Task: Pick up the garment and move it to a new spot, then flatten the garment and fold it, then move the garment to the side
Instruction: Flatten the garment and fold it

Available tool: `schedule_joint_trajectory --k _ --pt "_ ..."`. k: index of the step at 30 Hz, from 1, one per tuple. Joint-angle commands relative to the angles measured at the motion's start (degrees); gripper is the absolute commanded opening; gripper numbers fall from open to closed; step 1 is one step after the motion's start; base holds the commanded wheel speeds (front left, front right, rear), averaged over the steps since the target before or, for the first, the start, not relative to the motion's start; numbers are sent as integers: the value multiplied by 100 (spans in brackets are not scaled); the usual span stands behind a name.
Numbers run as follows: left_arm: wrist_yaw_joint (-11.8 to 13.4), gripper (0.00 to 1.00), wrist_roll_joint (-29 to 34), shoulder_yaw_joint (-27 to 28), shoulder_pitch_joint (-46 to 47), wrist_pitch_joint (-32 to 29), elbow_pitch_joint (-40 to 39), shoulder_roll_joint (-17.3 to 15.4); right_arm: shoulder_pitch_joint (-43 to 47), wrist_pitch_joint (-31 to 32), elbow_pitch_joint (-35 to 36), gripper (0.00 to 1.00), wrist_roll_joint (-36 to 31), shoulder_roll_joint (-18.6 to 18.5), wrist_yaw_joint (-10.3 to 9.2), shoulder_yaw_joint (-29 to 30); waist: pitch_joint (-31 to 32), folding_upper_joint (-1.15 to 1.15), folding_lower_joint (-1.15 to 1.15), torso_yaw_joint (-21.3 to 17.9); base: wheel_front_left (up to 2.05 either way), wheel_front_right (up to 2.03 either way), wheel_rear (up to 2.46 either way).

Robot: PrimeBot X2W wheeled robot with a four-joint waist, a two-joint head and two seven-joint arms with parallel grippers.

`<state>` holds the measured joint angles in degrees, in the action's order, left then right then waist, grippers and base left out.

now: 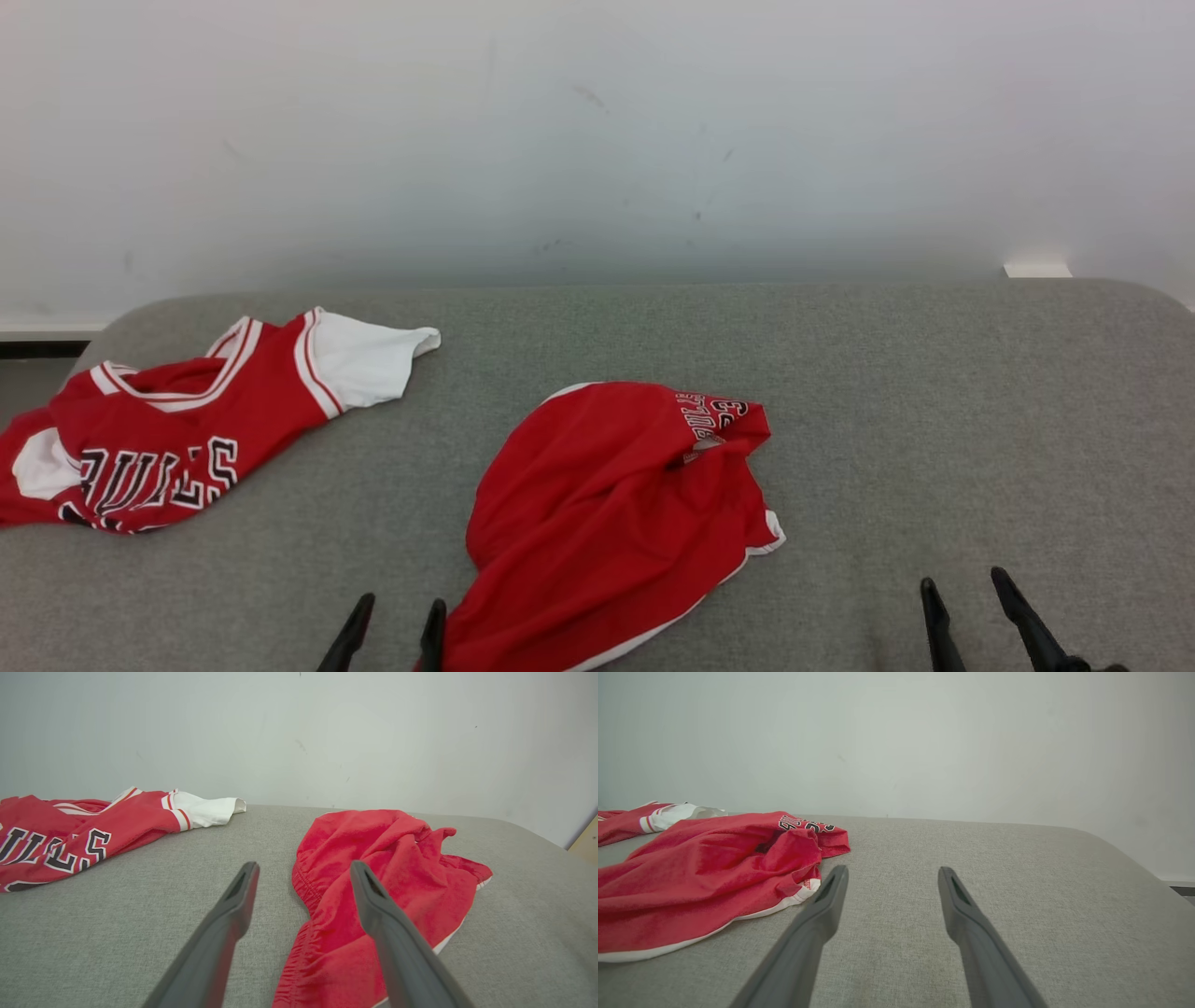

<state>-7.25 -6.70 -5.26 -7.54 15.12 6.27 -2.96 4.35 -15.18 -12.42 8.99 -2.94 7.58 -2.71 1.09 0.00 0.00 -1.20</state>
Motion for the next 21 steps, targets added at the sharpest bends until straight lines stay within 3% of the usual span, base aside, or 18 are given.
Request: schedule_joint_trajectory --k 1,3,6,12,15,18,21 --pt "-12 100 1 8 35 3 -30 -12 -131 6 19 100 -66 -32 -16 -50 -6 0 0 0 0 0 0" --pt "-16 100 -53 -19 3 3 -45 -38 -261 6 82 100 -23 -182 -17 -170 -25 0 0 0 0 0 0" --pt "-21 100 -250 -285 -23 -25 45 -339 -538 6 20 100 -43 -621 -17 -597 -49 0 0 47 0 0 0" --pt "-24 100 -1261 -1096 67 -1287 -510 -1407 -1546 534 -316 100 183 -1663 -17 -2058 -207 0 0 242 0 0 0" --pt "-27 100 -1749 -1279 100 -1878 -884 -1750 -2134 949 -508 100 387 -2034 -17 -2830 -375 0 0 403 0 0 0" --pt "-25 100 -2135 -1430 194 -2273 -1025 -1978 -2580 1250 -776 100 691 -2168 -17 -3464 -524 0 0 592 0 0 0" --pt "-27 100 -2375 -1701 311 -2432 -1015 -1994 -2931 1459 -1085 100 955 -2222 -17 -3971 -676 0 0 724 0 0 0"
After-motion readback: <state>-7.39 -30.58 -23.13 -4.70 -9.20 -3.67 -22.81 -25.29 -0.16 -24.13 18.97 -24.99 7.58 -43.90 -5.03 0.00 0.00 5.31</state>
